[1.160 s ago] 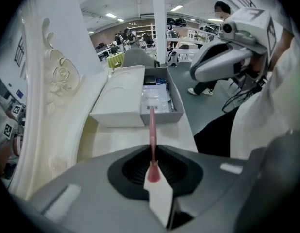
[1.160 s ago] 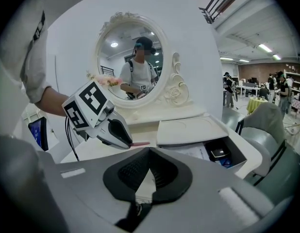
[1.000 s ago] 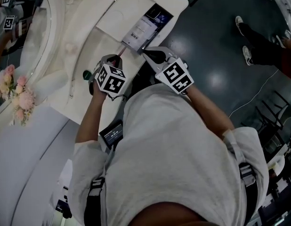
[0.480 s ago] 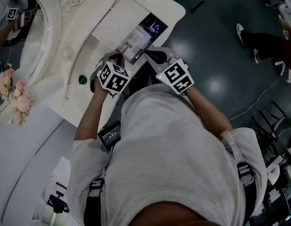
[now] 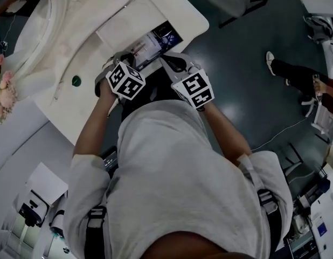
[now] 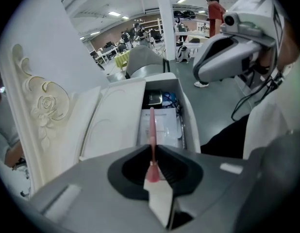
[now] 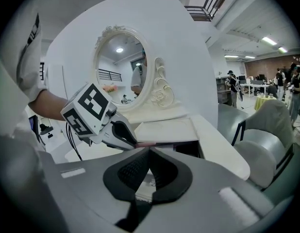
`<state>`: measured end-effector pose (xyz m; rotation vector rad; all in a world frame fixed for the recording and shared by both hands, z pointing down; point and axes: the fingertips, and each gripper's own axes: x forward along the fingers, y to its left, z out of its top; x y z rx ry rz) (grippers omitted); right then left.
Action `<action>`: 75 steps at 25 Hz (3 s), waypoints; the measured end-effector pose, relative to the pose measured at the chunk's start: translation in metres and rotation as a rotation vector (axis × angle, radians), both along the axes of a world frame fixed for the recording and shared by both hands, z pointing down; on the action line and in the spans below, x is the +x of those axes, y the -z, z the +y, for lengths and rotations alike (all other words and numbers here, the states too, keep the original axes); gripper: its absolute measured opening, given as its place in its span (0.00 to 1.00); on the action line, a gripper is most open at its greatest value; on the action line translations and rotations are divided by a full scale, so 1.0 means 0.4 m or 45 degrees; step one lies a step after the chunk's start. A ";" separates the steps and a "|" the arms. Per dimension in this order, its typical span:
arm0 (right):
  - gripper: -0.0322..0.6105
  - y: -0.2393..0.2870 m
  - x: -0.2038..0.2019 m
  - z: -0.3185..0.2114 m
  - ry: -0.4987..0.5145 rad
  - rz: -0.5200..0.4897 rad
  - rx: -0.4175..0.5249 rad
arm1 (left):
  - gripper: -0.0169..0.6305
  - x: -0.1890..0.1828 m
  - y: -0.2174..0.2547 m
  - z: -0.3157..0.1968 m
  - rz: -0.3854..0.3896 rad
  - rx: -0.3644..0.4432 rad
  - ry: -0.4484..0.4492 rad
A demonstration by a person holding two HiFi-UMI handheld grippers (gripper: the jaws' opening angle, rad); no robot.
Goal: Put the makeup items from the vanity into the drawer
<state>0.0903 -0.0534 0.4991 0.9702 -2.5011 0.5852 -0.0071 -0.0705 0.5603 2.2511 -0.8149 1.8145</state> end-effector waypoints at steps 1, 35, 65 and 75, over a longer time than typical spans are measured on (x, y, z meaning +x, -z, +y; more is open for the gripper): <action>0.05 -0.004 0.011 -0.006 0.009 0.003 0.004 | 0.10 0.009 -0.004 -0.007 -0.004 0.012 0.006; 0.05 -0.030 0.111 0.010 -0.121 0.036 -0.012 | 0.10 0.118 -0.127 -0.092 -0.057 0.126 -0.080; 0.05 0.098 -0.331 -0.035 0.143 0.020 0.083 | 0.03 -0.234 0.239 -0.045 0.551 0.530 0.646; 0.05 0.131 -0.522 -0.039 0.239 -0.016 0.094 | 0.03 -0.412 0.294 0.010 0.753 0.649 0.929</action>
